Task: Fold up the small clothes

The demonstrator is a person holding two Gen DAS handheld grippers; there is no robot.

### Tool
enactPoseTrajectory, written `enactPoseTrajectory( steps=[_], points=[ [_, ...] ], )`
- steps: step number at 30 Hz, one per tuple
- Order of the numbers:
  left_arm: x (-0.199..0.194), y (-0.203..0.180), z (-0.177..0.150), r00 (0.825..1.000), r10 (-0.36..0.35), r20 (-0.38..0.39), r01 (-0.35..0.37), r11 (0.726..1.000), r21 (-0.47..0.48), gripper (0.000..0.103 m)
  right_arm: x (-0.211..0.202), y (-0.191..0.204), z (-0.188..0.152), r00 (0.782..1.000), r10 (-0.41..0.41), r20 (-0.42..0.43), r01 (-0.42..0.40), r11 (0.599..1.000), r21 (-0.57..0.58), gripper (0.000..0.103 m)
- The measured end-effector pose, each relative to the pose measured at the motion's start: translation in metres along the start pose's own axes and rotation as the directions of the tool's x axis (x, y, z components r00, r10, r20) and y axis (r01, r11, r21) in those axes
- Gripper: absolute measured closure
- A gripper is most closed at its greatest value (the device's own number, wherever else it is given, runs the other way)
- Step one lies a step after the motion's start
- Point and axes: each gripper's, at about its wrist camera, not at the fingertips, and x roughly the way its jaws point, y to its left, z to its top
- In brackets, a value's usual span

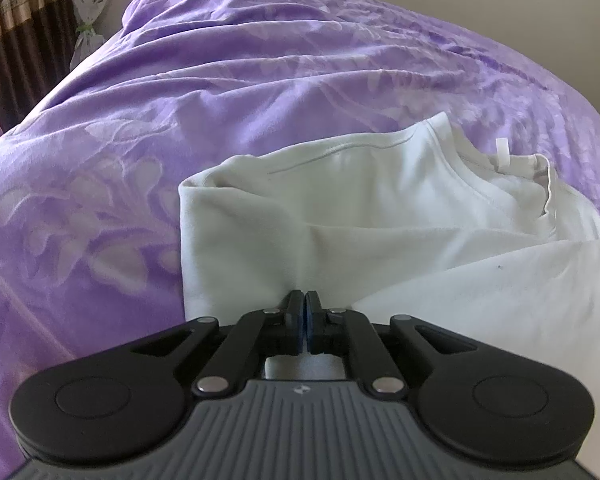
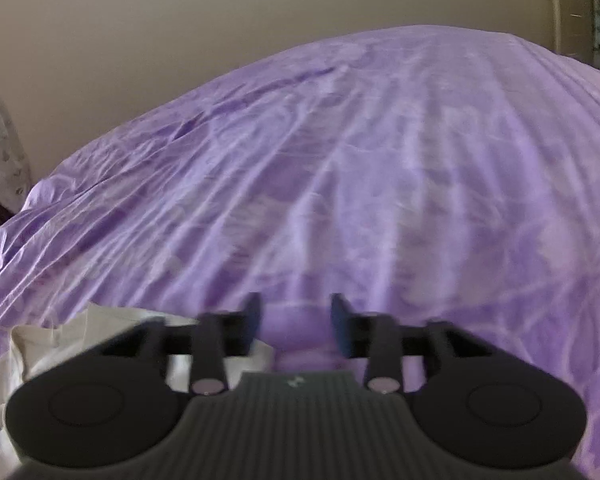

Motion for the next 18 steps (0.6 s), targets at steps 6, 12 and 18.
enactPoseTrajectory(
  steps=[6, 12, 18],
  points=[
    [0.002, 0.003, 0.0, 1.0, -0.015, -0.008, 0.015, 1.0, 0.0, 0.096, 0.033, 0.019, 0.004, 0.992, 0.004, -0.128, 0.002, 0.999, 0.052, 0.068],
    [0.008, 0.003, -0.004, 1.0, -0.028, -0.003, 0.029, 0.999, 0.038, 0.097, 0.059, 0.036, -0.017, 0.978, -0.095, -0.186, 0.076, 0.991, -0.106, 0.103],
    [0.011, -0.001, -0.004, 1.0, -0.005, -0.013, 0.005, 0.998, 0.065, 0.097, 0.061, 0.035, -0.017, 0.96, -0.267, -0.08, 0.247, 0.948, -0.199, 0.103]
  ],
)
